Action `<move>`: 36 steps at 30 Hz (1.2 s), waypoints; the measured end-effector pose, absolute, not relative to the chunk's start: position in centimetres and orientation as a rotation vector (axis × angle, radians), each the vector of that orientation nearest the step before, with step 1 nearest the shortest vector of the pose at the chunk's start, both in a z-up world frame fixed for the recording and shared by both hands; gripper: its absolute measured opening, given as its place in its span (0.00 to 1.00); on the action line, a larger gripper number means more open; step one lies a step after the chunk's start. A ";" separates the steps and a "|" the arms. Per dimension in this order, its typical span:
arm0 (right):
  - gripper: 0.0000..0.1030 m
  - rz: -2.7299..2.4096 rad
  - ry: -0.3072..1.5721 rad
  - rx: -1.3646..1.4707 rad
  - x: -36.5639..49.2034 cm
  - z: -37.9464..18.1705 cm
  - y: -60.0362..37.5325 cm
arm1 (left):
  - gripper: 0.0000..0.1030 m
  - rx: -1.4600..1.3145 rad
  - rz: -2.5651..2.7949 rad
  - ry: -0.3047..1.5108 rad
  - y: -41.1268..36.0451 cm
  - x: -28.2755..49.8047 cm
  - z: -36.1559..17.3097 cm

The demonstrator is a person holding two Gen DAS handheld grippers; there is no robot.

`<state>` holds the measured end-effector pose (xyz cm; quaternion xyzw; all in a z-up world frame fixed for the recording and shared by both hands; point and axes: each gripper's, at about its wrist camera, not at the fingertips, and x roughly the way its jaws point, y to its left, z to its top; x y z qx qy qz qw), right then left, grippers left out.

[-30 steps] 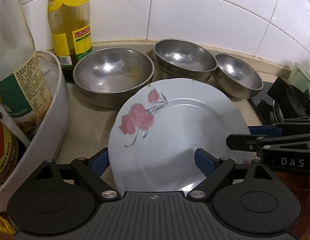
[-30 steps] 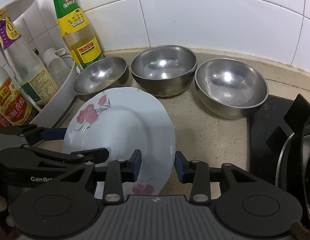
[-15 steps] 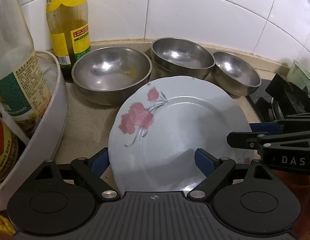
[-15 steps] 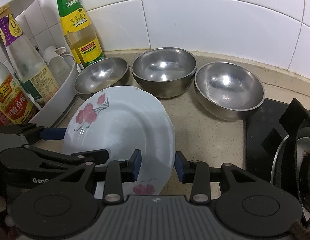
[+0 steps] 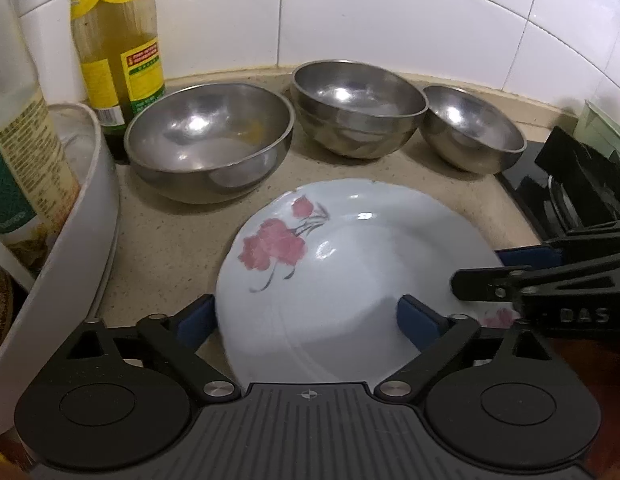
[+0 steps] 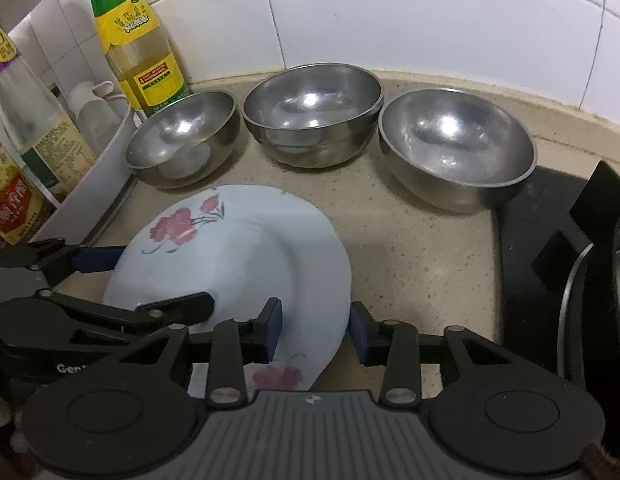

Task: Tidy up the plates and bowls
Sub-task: 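Hold the plate tilted against the counter and adjust its position, then carry the pink-flower plate back over the red towel with both tools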

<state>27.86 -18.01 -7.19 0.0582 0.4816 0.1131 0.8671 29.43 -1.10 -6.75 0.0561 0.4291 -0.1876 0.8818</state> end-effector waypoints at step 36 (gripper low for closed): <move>0.36 0.294 0.960 0.271 25.8 -2.3 -20.1 | 0.88 -0.018 -0.378 0.848 0.9 26.4 -2.1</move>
